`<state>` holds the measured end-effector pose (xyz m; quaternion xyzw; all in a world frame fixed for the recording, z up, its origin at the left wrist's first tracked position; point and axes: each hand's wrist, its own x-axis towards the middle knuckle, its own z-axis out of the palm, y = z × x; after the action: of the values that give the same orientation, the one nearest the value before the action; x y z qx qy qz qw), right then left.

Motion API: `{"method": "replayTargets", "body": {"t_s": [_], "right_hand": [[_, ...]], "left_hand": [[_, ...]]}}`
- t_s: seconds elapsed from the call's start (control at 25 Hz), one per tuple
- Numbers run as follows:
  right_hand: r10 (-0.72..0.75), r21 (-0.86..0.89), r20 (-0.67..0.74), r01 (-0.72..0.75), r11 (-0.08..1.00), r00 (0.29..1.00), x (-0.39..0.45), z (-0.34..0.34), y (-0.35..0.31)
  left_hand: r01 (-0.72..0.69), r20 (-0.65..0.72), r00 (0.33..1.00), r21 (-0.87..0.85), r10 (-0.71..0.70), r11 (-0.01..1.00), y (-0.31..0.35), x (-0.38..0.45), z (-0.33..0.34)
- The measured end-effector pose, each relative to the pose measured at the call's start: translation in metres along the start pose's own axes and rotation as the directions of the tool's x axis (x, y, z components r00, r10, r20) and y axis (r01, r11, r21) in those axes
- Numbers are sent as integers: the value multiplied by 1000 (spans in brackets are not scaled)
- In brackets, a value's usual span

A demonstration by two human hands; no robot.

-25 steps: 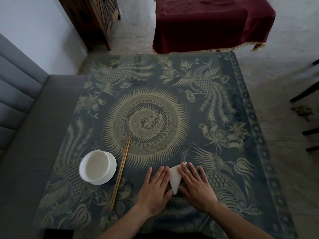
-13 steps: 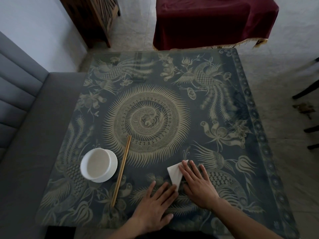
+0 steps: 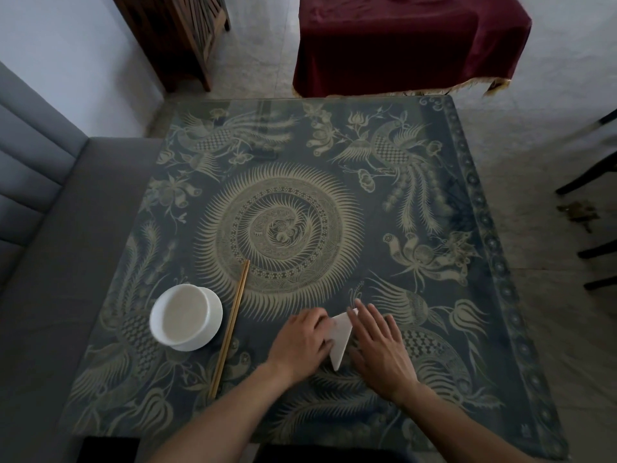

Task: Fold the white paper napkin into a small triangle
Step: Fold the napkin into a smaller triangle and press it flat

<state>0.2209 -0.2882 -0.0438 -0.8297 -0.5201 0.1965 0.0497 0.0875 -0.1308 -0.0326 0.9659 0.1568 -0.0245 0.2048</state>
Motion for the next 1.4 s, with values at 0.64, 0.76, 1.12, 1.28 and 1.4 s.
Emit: {"method": "replayTargets", "body": {"t_s": [0.64,0.76,1.12,1.28,1.4], "right_hand": [[395,223,-55,-375,900,917,27,-14,-25],[381,221,-53,-361,906,923,28,-14,-24],[349,267,-150,-302,915,925,23,-5,-25],[304,301,-173,-244,922,937,20,-2,-28],[276,354,-217,-188,916,936,14,-2,-28]], "left_hand": [[450,265,872,-98,-412,888,1,51,-12],[436,303,875,-156,-377,886,-9,45,-14],[267,195,955,-226,-225,937,-21,24,-10],[248,153,964,-240,-216,939,-25,15,-8],[257,135,964,-248,-229,934,-26,12,-7]]}}
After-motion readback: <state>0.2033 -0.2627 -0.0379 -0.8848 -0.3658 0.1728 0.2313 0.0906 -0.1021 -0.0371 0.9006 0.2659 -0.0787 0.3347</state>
